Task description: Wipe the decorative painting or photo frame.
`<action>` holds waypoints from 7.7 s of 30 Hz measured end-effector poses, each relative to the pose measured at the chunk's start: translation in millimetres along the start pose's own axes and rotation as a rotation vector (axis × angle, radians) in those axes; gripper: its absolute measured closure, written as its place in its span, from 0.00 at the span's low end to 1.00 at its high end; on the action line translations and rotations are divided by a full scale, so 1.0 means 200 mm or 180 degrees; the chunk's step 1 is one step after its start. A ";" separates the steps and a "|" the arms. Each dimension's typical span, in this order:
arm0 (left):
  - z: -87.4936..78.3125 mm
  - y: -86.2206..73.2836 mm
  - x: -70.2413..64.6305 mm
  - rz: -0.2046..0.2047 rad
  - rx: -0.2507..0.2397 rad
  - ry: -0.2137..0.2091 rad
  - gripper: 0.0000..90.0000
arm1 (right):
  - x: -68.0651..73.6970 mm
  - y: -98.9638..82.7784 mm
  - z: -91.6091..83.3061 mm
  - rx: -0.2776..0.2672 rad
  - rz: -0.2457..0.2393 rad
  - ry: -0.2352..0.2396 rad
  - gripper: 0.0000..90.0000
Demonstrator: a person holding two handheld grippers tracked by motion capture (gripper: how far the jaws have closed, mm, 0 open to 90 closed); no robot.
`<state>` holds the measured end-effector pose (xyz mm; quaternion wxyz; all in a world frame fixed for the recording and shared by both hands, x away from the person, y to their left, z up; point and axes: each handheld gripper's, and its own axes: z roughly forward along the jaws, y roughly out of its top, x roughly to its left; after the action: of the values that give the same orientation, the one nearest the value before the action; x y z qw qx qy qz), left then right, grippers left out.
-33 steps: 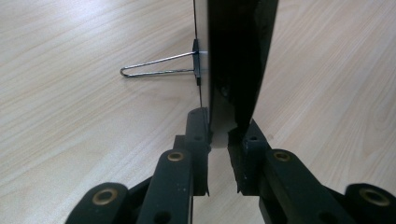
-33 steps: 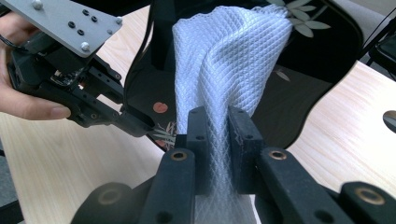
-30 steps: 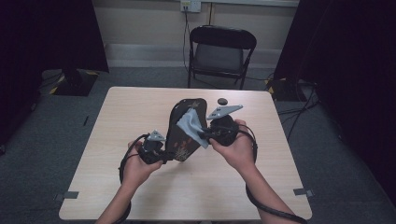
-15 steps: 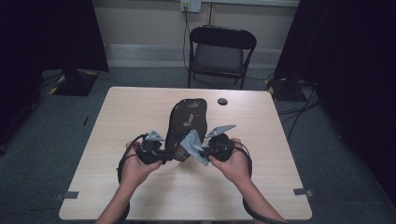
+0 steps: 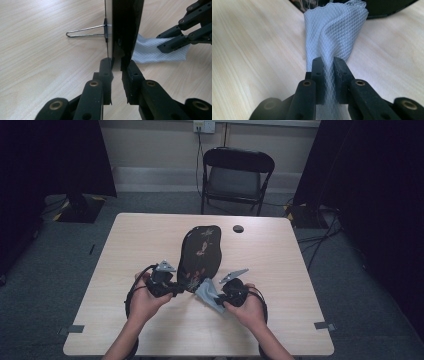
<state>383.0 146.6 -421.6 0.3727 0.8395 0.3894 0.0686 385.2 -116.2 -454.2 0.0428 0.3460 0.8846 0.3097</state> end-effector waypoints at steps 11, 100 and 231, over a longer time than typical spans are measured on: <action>0.00 0.00 0.01 0.0005 -0.0019 -0.0004 0.87 | -0.04 0.00 -0.11 -0.0137 0.0063 -0.0075 0.90; 0.01 0.01 0.02 0.0054 -0.0012 -0.0032 0.87 | 0.01 0.21 -0.33 -0.0403 -0.0174 -0.0174 0.90; 0.01 0.01 0.02 0.0052 -0.0026 -0.0037 0.87 | 0.14 0.31 -0.24 -0.0416 -0.0365 -0.0101 0.90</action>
<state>387.4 147.1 -422.7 0.3778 0.8415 0.3801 0.0684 386.1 -87.0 -375.4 0.0970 0.2961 0.8801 0.3582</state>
